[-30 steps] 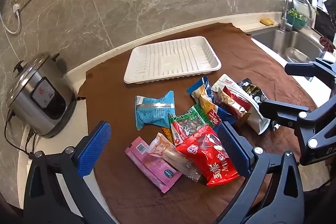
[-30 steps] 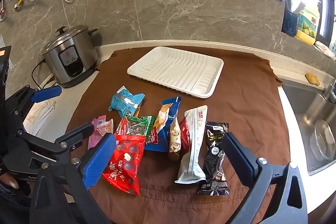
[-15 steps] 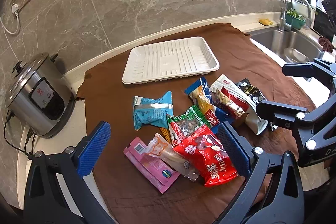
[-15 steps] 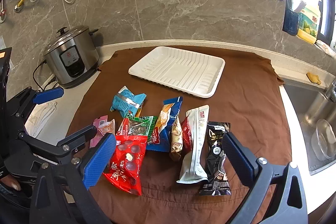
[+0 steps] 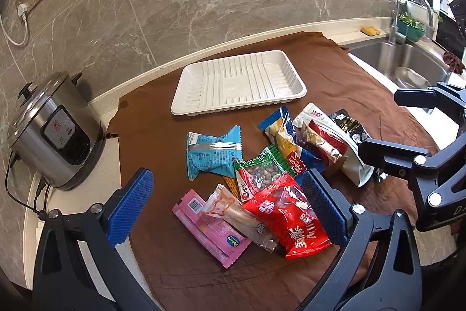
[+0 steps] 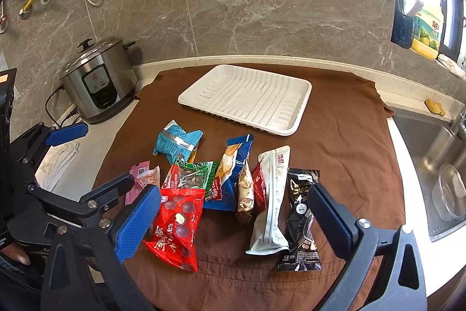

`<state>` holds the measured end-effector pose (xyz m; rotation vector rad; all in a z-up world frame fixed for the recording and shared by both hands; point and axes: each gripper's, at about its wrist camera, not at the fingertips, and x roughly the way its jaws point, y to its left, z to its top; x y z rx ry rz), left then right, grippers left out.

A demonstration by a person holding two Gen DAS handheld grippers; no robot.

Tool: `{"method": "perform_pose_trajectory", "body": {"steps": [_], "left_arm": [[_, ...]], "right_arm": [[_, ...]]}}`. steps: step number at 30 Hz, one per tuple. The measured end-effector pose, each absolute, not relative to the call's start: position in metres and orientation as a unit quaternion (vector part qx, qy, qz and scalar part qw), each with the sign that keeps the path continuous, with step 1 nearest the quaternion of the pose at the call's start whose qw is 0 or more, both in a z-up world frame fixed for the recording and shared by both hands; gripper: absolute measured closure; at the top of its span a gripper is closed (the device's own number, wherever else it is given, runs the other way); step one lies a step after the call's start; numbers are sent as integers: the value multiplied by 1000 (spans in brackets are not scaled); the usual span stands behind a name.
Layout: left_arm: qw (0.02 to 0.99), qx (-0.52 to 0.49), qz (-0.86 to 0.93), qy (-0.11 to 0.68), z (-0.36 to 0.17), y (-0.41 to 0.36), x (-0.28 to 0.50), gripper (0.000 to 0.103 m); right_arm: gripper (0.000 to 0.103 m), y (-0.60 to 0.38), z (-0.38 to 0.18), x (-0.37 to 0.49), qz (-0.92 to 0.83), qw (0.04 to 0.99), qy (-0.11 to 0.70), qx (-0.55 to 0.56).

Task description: Organize snacks

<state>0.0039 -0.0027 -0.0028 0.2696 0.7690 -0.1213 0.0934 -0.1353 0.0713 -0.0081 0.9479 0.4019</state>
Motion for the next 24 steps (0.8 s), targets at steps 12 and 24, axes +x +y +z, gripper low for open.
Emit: {"method": "perform_pose_trajectory", "body": {"steps": [12,24], "left_arm": [[917,131,-59,373,-4,-2,4,0],[916,129,-60,375,-4,-1,4,0]], "right_arm": [[0,-135,71,93,192,870,454,-3],[0,-134,70,94,192,870,455,-2]]}}
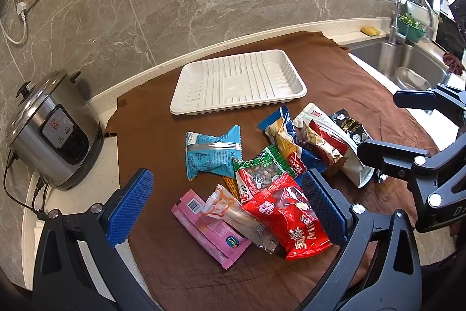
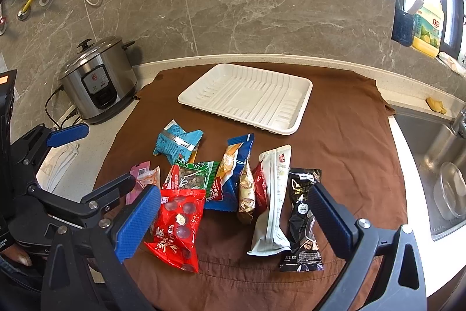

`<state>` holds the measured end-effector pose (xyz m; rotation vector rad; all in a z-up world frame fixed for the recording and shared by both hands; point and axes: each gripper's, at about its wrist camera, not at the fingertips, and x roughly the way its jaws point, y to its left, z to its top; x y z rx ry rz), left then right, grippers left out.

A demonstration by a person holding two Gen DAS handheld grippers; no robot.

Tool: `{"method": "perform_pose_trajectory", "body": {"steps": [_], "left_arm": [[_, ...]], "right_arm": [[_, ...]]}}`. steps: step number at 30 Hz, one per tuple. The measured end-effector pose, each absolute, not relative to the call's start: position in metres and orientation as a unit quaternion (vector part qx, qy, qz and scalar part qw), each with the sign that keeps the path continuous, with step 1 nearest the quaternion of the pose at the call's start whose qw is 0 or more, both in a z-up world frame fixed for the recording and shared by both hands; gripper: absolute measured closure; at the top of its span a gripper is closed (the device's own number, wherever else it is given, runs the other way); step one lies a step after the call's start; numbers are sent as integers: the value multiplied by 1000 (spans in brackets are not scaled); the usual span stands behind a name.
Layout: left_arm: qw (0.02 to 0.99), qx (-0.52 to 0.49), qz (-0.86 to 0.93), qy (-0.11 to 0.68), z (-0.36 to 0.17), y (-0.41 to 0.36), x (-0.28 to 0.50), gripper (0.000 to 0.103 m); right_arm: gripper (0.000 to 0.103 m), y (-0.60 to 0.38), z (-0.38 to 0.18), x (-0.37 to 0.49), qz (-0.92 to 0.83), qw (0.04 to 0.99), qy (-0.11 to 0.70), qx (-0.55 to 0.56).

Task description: Organize snacks

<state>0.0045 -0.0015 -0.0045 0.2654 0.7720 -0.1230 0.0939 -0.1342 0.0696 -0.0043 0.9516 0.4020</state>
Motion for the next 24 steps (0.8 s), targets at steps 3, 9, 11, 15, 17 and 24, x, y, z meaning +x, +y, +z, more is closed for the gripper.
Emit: {"method": "perform_pose_trajectory", "body": {"steps": [3,9,11,15,17,24], "left_arm": [[916,129,-59,376,-6,-1,5,0],[915,127,-59,377,-9,-1,7,0],[915,127,-59,378,-9,0,7,0],[915,127,-59,378,-9,0,7,0],[915,126,-59,378,-9,0,7,0],[915,125,-59,379,-11,0,9,0]], "right_arm": [[0,-134,69,94,193,868,457,-2],[0,-134,67,95,192,868,457,-1],[0,-134,67,95,192,868,458,-1],[0,-134,67,95,193,868,458,-1],[0,-133,66,96,192,868,458,-1],[0,-133,64,96,192,867,460,0]]}}
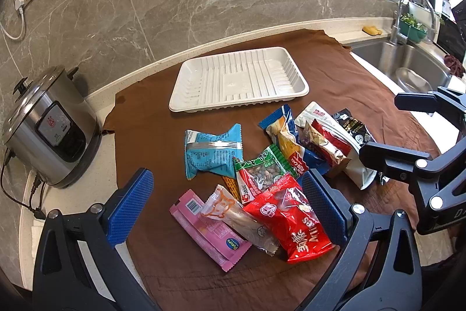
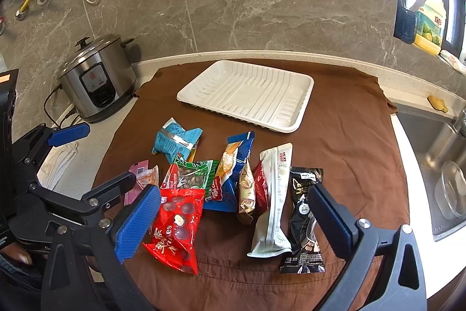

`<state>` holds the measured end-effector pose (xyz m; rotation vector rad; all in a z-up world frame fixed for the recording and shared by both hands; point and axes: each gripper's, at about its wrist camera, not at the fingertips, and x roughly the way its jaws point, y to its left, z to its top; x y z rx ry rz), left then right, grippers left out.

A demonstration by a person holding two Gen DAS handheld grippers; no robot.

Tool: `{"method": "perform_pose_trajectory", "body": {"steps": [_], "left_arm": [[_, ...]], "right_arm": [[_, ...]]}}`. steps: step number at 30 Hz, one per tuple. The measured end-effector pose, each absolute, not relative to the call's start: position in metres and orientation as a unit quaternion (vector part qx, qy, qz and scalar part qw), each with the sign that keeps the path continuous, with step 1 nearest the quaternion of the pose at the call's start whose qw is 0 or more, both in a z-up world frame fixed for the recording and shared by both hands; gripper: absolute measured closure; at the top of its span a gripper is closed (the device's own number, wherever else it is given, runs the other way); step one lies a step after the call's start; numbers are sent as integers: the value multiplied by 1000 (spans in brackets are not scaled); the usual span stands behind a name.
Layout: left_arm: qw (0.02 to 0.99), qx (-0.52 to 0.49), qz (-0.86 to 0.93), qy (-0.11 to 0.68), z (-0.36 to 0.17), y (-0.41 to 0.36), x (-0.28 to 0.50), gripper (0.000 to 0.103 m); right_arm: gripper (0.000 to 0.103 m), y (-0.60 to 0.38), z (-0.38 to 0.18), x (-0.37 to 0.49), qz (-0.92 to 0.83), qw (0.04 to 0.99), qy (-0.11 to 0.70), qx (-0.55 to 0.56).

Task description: Organize snacks

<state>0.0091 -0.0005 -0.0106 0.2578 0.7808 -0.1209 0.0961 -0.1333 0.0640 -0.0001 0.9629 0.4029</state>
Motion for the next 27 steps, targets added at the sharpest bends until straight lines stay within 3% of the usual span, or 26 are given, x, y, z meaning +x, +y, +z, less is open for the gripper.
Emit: {"method": "perform_pose_trajectory", "body": {"steps": [27], "left_arm": [[901,78,-50,424,-28,29,27,0]], "right_arm": [[0,-137,48,104,198,850,489,13]]}}
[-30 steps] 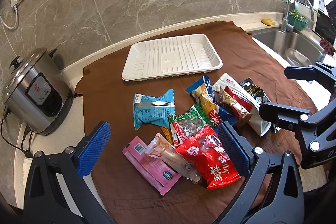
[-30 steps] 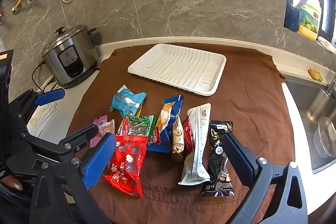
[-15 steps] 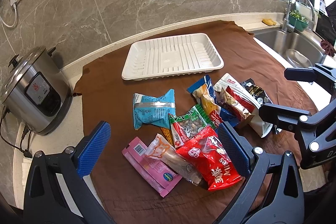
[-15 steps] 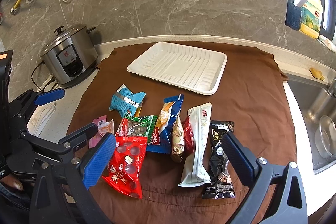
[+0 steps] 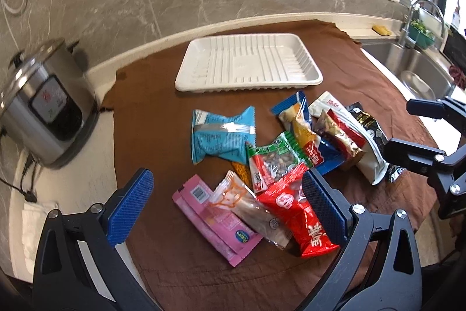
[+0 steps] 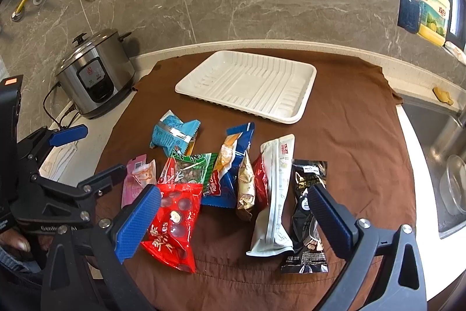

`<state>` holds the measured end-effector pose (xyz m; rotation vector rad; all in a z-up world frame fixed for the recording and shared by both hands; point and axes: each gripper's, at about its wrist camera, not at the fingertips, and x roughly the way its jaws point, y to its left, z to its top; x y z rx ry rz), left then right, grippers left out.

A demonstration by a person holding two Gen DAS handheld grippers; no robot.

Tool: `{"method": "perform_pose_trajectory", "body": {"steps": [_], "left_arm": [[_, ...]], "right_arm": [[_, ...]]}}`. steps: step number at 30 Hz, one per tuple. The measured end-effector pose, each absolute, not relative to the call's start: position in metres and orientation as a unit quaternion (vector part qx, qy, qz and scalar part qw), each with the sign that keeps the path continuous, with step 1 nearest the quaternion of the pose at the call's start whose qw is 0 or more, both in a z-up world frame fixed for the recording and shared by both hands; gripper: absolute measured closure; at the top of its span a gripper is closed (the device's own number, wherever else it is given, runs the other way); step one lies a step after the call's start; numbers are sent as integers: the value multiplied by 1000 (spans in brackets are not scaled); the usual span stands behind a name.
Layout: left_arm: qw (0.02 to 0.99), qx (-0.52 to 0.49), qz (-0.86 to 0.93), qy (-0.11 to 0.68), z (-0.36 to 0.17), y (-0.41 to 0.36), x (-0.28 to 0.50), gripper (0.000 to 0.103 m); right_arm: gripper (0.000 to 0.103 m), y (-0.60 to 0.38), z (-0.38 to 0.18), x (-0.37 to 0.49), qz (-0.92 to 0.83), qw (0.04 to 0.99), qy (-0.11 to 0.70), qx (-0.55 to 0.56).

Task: Organize snacks
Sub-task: 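Grasp the pink bar with the left tool while the right tool grasps the black packet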

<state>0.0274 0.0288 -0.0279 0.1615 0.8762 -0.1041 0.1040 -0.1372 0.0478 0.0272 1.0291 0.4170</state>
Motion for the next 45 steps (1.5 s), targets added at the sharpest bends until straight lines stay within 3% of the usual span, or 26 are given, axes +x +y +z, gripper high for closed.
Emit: {"method": "perform_pose_trajectory", "body": {"steps": [22,27,37,45], "left_arm": [[866,81,-33,492,-60,-7,33,0],[861,79,-15,502,-65,-8,31,0],[853,58,4,519,-77,16,29,0],[838,20,17,545,-99,55,45,0]], "right_arm": [[0,-223,10,105,197,828,520,69],[10,-232,-2,117,196,822,531,63],[41,-218,-51,149,190,781,594,26],[47,-191,-58,155,178,784,593,-41]]}}
